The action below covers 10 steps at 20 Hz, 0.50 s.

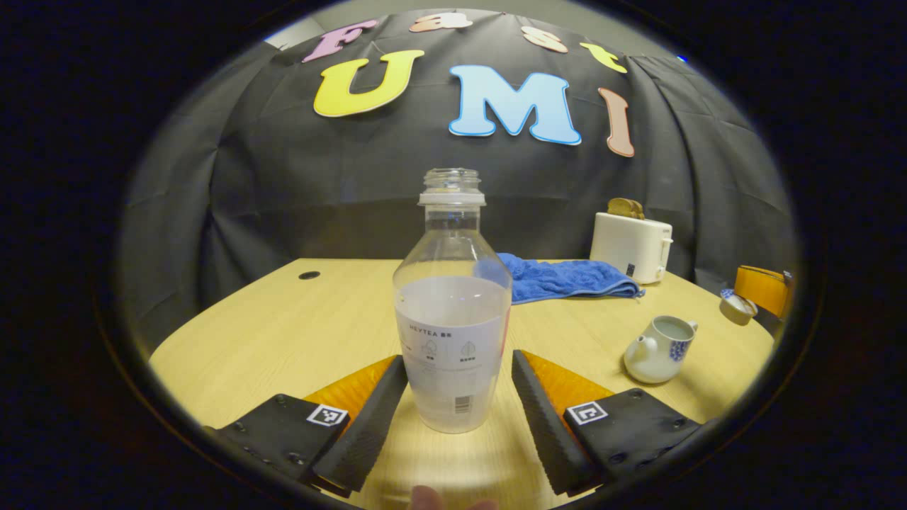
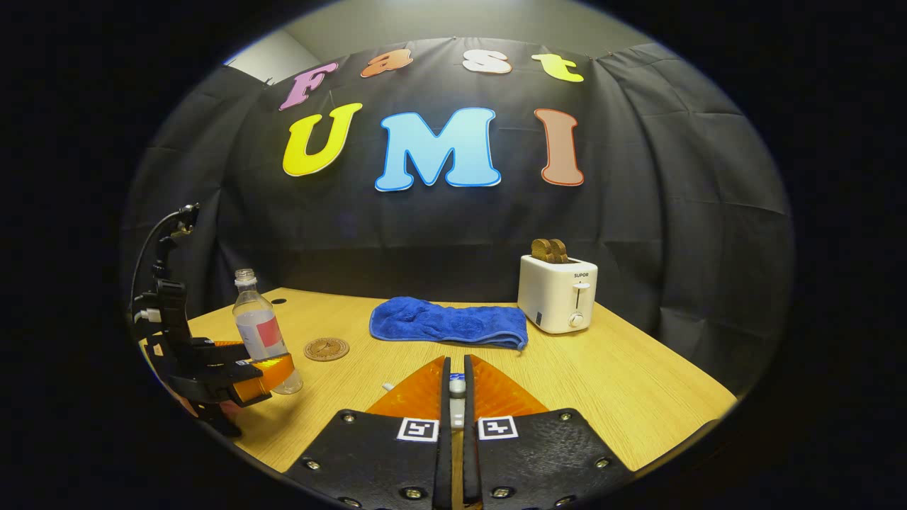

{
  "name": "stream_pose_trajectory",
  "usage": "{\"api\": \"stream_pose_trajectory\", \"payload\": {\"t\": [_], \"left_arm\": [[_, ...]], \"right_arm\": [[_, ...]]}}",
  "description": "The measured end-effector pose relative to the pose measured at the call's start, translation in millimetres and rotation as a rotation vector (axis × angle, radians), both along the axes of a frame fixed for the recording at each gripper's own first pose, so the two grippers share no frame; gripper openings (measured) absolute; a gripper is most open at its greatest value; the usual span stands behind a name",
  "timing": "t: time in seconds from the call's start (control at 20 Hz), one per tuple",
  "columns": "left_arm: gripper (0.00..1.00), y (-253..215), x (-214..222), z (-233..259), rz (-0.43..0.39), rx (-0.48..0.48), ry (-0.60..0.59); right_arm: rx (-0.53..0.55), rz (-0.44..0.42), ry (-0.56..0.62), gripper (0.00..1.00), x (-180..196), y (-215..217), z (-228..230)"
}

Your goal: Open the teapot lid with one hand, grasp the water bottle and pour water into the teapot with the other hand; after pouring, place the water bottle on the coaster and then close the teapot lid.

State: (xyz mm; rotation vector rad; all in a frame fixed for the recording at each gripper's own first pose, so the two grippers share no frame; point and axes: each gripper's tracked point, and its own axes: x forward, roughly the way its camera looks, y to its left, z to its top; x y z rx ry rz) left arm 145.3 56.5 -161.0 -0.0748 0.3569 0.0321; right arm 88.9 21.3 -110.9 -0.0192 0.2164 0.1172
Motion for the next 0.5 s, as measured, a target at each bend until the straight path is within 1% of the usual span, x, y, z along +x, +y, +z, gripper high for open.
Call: {"api": "stream_pose_trajectory", "payload": {"t": [0.1,0.2,0.3,0.4,0.5], "left_arm": [[1.00,0.2,0.6,-0.5,0.004,0.010,0.012],[0.89,1.8,-0.5,-1.2,0.005,0.014,0.011],[0.90,1.2,0.4,2.2,0.004,0.025,0.011],[0.89,1.9,0.7,2.2,0.005,0.046,0.020],[0.87,4.4,0.6,2.5,0.007,0.091,0.041]], "right_arm": [[-0.002,0.001,-0.005,0.06,-2.9,-1.3,2.4],[-0.002,0.006,-0.009,0.06,-5.5,-1.3,3.1],[0.003,0.010,-0.008,0.06,-7.5,-1.6,3.6],[0.005,0.009,-0.009,0.06,-9.1,-3.6,3.5],[0.014,0.005,-0.009,0.06,-10.3,-7.4,4.5]]}}
